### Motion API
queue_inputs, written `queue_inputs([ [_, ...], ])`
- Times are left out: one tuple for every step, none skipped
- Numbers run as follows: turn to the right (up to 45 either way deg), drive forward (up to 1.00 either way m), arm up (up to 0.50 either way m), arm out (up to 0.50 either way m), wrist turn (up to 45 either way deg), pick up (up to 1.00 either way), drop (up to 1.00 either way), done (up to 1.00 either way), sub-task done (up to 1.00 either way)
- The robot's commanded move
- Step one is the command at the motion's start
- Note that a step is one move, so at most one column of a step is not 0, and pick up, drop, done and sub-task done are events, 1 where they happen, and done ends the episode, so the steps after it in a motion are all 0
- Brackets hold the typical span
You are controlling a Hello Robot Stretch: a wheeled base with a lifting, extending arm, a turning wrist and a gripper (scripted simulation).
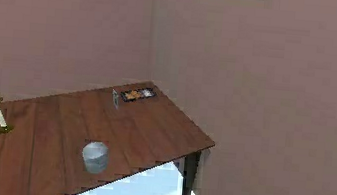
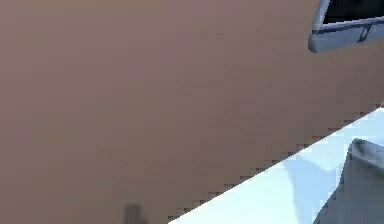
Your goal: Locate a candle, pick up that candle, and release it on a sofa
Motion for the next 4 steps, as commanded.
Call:
queue_inputs([
  [-30.0,0.0,0.0,0.0,0.0,0.0,0.0,0.0,0.0],
  [0.0,0.45,0.0,0.0,0.0,0.0,0.0,0.0,0.0],
  [-45.0,0.0,0.0,0.0,0.0,0.0,0.0,0.0,0.0],
  [-45.0,0.0,0.0,0.0,0.0,0.0,0.0,0.0,0.0],
])
